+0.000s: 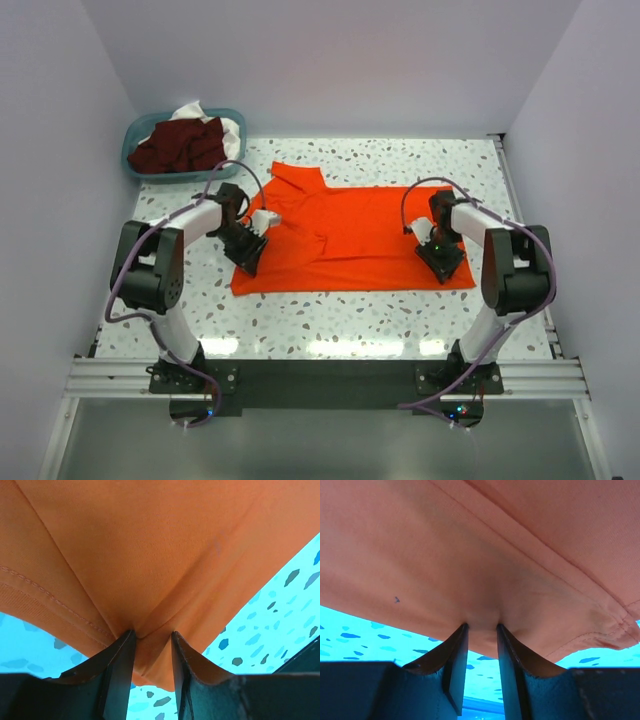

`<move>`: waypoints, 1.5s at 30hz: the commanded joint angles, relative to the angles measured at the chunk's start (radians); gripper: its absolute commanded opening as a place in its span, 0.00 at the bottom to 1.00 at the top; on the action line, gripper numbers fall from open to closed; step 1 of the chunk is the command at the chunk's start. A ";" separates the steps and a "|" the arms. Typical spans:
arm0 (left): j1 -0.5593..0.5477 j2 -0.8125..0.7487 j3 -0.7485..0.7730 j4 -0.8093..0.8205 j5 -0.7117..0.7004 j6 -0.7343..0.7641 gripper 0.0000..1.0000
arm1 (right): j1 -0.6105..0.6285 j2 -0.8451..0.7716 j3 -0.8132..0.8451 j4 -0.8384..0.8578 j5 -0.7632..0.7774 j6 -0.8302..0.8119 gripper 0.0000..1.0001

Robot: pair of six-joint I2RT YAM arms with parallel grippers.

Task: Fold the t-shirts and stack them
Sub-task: Fold the tshirt

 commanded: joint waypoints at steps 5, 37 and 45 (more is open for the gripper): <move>0.007 -0.050 -0.129 -0.035 -0.133 0.109 0.41 | 0.000 -0.104 -0.128 -0.012 0.050 -0.061 0.32; 0.082 0.453 0.842 0.229 -0.004 -0.216 0.62 | -0.181 0.451 0.758 0.355 -0.222 0.039 0.48; 0.082 0.510 0.897 0.246 0.000 -0.237 0.68 | -0.202 0.548 0.873 0.252 -0.261 -0.032 0.47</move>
